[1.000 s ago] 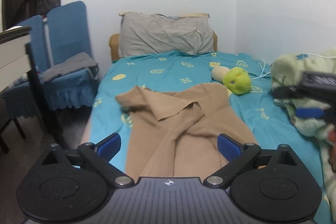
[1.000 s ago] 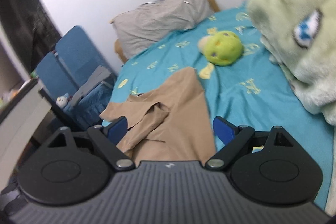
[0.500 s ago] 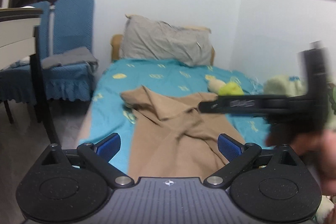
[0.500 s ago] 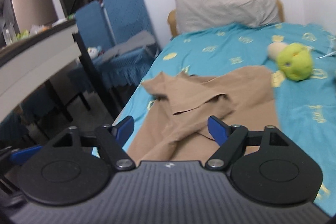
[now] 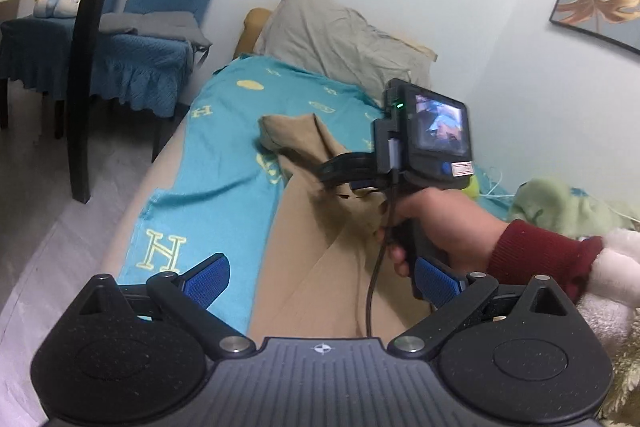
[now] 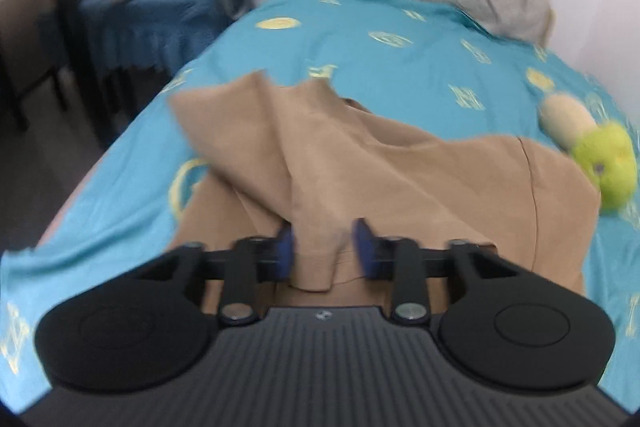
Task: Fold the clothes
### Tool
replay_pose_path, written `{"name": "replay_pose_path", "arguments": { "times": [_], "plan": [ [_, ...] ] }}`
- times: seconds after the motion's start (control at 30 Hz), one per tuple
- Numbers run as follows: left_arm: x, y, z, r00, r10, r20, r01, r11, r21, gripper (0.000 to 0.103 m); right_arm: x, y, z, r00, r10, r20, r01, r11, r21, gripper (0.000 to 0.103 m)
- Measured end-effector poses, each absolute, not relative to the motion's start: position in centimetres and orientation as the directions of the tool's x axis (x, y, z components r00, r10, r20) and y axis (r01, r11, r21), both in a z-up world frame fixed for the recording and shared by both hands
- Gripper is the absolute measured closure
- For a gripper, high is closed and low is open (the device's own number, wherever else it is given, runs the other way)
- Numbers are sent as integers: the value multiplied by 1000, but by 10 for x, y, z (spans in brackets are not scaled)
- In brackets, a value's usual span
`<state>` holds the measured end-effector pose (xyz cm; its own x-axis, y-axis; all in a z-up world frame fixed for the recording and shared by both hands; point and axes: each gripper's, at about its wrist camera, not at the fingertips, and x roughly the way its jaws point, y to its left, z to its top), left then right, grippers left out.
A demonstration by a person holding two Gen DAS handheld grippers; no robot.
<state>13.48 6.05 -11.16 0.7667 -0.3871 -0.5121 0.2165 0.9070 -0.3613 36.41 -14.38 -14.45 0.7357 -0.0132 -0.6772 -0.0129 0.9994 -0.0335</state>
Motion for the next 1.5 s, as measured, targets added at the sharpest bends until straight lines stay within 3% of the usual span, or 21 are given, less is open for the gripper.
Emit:
{"name": "replay_pose_path", "arguments": {
  "times": [0.1,0.2,0.37,0.53,0.63,0.77,0.9,1.07,1.13,1.17,1.2,1.23,1.5],
  "plan": [
    [137,60,-117,755,-397,-522,208,900,-383,3,352,-161,-134,769,32,-638,49,993,109,86],
    [139,57,-122,740,-413,-530,213,892,-398,3,342,-161,-123,791,48,-610,8,996,89,87],
    [140,48,-126,737,-406,-541,221,900,-375,3,350,-180,-105,798,33,-602,23,996,85,97],
    [141,40,-129,740,-399,-542,232,907,-351,3,381,-214,-93,800,5,-600,108,982,153,98],
    [142,38,-130,747,-389,-539,236,913,-333,3,401,-236,-87,796,-135,-590,241,965,104,98],
    [142,33,-132,757,-379,-533,247,920,-303,3,435,-278,-114,730,-210,-650,379,916,130,98],
    [145,31,-137,757,-361,-545,242,929,-278,3,439,-309,-148,719,-207,-663,437,876,201,99],
    [153,32,-143,759,-342,-555,233,937,-259,3,421,-322,-148,768,-127,-628,369,889,271,95],
    [155,33,-144,759,-335,-558,229,940,-253,3,407,-319,-133,778,-93,-621,310,917,251,87],
    [154,33,-143,762,-332,-556,229,941,-248,3,397,-316,-124,786,-75,-613,275,931,239,62],
    [154,33,-142,766,-328,-552,230,943,-242,3,387,-313,-115,795,-56,-605,239,944,227,43],
    [153,33,-141,770,-324,-549,230,945,-235,3,372,-310,-105,808,-32,-588,204,952,228,14],
    [131,33,-123,804,-328,-496,251,944,-216,3,204,-272,-33,809,130,-573,28,966,259,14]
  ]
}}
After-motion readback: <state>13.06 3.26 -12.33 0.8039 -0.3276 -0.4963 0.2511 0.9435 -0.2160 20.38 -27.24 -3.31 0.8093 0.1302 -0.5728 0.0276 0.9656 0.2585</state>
